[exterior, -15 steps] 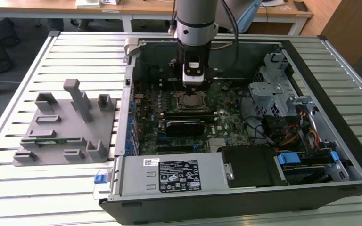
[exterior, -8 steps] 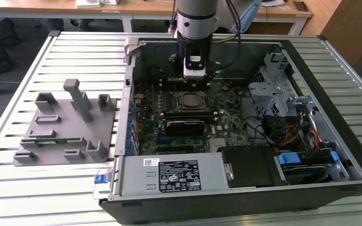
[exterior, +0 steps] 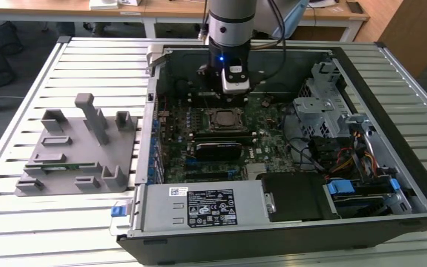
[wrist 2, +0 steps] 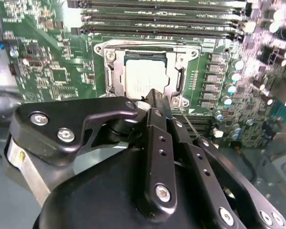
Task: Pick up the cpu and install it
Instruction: 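Install the first cpu locking lever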
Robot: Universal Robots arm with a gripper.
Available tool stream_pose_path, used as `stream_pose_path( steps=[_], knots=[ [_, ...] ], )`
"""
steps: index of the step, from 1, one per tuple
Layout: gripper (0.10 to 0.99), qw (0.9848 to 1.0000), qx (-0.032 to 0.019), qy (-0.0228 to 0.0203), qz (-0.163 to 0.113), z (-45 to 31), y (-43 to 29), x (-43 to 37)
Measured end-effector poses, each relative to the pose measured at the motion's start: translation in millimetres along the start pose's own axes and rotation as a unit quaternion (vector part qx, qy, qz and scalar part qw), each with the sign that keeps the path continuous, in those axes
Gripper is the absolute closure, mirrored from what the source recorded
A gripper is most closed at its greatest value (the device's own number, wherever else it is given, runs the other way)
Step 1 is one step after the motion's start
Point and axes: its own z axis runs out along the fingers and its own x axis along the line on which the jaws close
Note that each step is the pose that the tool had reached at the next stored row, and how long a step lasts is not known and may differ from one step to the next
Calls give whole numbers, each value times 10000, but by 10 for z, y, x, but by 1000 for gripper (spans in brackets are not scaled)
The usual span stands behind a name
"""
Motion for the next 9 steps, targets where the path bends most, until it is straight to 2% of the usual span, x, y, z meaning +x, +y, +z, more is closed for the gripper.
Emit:
stream_pose_path(
  steps=[5,9],
  knots=[
    [980,9990,-7,18,-457,0,0,0],
    [980,9967,-13,32,-816,0,0,0]
  ],
)
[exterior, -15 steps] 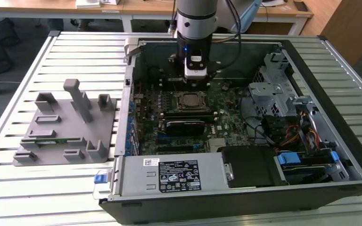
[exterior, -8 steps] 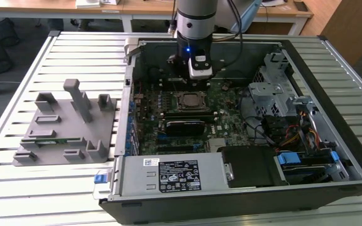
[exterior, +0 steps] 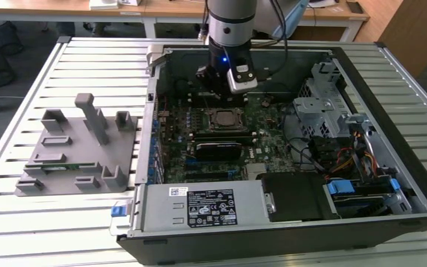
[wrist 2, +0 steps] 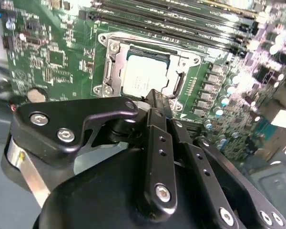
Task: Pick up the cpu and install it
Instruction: 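Install the first cpu locking lever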
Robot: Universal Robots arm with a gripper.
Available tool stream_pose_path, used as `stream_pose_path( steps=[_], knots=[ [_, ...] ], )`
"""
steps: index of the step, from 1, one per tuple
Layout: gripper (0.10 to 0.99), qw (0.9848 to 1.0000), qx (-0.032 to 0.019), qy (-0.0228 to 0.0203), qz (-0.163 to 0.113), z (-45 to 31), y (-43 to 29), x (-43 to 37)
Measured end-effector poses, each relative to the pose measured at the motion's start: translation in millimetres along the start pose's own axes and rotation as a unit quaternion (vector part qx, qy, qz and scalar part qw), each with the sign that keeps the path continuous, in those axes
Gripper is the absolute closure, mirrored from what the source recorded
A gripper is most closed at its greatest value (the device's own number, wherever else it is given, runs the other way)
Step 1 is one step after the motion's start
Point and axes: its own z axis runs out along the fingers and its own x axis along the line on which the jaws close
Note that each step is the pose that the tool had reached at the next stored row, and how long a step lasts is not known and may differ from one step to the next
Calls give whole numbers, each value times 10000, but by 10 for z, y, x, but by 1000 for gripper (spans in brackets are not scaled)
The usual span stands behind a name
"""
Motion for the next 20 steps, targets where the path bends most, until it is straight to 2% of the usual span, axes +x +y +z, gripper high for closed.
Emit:
stream_pose_path(
  steps=[5,7,12,14,16,20],
  knots=[
    [980,9990,-7,18,-455,0,0,0],
    [980,9985,-9,21,-549,-1,-6,17],
    [980,9984,-10,17,-559,-6,-67,215],
    [980,9983,-12,13,-587,-6,-77,248],
    [980,9974,-14,19,-722,-7,-76,248],
    [980,9941,-19,33,-1084,-7,-77,248]
  ],
)
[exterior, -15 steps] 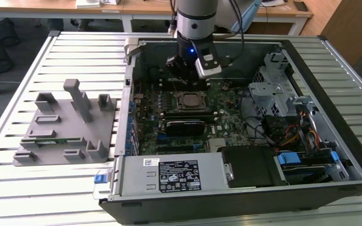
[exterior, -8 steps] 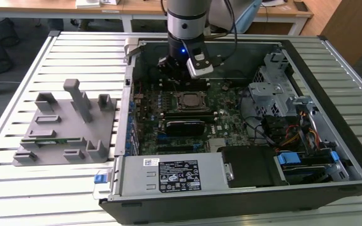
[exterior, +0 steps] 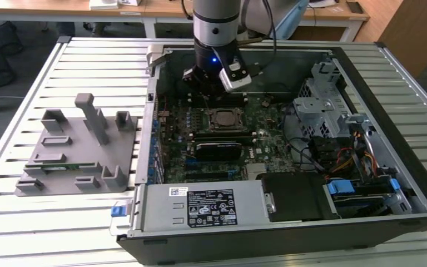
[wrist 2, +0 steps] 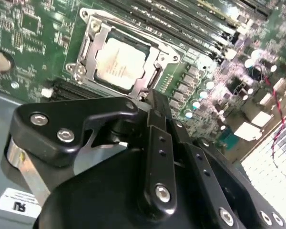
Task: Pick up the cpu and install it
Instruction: 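Install the first cpu locking lever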
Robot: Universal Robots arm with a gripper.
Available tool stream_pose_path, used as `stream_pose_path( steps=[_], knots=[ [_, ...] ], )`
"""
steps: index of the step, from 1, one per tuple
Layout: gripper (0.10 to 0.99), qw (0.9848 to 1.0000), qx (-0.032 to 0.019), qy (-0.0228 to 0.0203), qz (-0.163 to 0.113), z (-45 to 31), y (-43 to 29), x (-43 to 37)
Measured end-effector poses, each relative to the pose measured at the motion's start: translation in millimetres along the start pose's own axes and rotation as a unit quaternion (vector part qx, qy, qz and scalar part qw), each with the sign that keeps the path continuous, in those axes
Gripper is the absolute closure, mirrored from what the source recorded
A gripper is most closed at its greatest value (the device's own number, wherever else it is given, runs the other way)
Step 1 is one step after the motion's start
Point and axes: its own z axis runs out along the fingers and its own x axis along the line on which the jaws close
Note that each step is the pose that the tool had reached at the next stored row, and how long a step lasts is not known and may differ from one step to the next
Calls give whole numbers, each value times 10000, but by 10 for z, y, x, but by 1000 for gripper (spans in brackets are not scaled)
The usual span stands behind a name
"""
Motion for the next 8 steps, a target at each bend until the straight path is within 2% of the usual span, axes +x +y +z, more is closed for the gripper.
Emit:
stream_pose_path(
  steps=[2,6,8],
  knots=[
    [980,10000,-1,-3,-56,-2,-3,24],
    [980,10000,-7,-72,-59,-10,-13,151],
    [980,10000,-9,-74,-59,-11,-15,178]
  ],
)
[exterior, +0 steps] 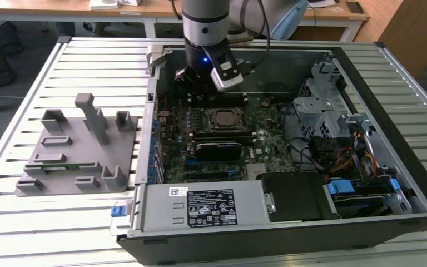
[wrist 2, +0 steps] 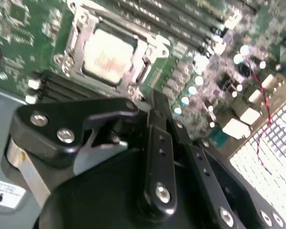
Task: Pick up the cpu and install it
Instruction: 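Install the first cpu locking lever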
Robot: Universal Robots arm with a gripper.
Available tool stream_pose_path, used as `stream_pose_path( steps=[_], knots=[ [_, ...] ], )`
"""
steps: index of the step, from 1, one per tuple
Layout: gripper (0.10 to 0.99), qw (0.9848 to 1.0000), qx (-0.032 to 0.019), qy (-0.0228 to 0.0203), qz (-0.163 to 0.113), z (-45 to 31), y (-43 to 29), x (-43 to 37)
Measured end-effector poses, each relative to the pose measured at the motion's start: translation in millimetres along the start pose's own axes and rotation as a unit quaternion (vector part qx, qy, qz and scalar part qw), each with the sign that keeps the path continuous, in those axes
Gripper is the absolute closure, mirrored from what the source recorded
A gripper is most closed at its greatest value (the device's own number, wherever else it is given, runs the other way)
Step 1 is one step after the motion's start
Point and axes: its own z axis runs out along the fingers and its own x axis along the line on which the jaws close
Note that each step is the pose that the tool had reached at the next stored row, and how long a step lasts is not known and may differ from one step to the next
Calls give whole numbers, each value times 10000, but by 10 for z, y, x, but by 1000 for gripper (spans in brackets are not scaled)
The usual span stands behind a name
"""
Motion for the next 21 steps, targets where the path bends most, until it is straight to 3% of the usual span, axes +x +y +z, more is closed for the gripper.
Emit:
stream_pose_path(
  steps=[8,21],
  knots=[
    [980,10000,-5,0,0,4,19,89],
    [980,10000,-23,6,1,-25,178,173]
  ],
)
